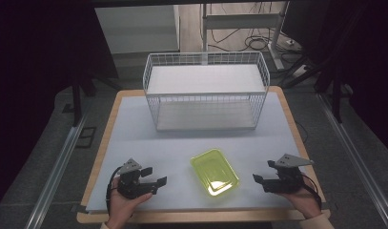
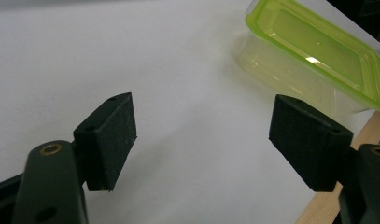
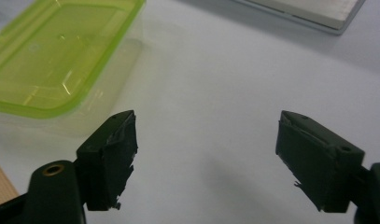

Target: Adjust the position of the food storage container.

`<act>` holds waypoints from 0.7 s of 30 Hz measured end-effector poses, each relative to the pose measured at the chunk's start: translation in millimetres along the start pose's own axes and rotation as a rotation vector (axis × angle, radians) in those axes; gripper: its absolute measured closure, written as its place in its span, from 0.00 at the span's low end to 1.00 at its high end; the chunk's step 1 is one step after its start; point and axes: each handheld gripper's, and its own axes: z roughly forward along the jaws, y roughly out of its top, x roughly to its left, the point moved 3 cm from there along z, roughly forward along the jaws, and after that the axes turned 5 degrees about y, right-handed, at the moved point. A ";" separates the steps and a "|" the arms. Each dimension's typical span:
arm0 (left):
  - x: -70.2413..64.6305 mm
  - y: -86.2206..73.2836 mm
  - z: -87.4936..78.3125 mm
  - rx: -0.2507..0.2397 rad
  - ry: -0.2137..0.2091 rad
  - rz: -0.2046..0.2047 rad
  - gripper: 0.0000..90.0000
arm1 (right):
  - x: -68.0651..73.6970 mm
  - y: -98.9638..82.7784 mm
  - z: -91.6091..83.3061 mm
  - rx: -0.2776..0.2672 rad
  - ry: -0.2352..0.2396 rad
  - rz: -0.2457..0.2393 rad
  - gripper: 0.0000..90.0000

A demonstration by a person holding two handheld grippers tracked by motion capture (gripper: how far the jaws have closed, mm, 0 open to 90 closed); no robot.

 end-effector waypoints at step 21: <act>-0.9 0.3 -0.3 0.006 -0.006 -0.006 0.26 | -1.1 11.3 -11.5 0.028 0.053 0.012 0.97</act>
